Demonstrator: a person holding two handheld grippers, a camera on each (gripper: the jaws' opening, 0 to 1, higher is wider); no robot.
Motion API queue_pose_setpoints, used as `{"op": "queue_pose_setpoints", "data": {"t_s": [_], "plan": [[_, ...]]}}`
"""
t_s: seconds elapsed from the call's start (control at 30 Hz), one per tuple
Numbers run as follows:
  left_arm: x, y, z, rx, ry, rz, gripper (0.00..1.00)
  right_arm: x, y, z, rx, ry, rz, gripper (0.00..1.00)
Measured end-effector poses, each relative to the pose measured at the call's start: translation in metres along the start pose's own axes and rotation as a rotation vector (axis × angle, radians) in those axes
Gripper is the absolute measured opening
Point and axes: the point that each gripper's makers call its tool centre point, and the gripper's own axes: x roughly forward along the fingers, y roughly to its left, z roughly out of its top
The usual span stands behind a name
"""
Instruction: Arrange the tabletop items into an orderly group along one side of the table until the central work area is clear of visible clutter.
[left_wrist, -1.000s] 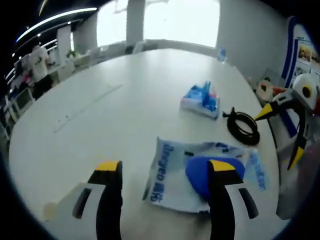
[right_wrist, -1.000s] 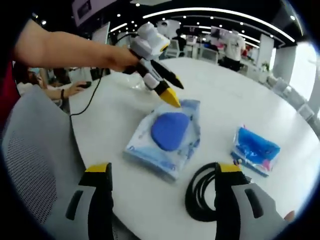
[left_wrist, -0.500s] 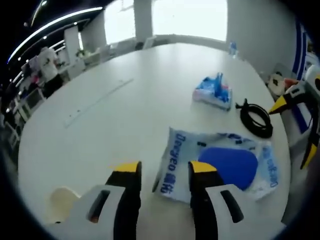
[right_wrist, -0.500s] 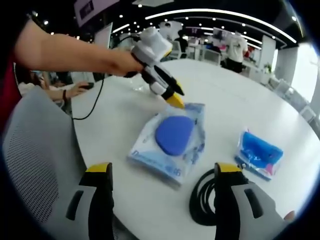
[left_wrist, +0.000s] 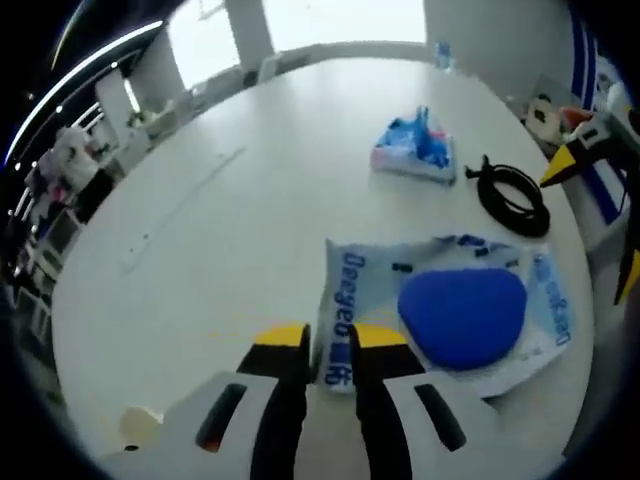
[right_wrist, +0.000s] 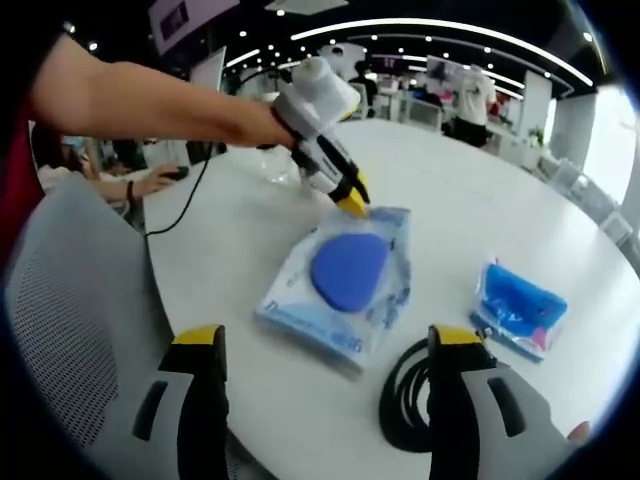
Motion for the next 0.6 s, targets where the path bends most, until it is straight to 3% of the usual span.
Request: {"op": "queue_pose_setpoints", "data": {"t_s": [0.3,0.6], "plan": [[0.0019,0.0010,-0.0037,-0.029,0.027,-0.008,0.08,0.0001,-0.0001,-0.0033,0.006,0.008,-0.003,0.81],[0.0000,-0.0037,-0.0057,0.026,0.047,0.013,0.00,0.0025,0.0014,-0.0054,-0.015,0.027,0.001,0.74]]}}
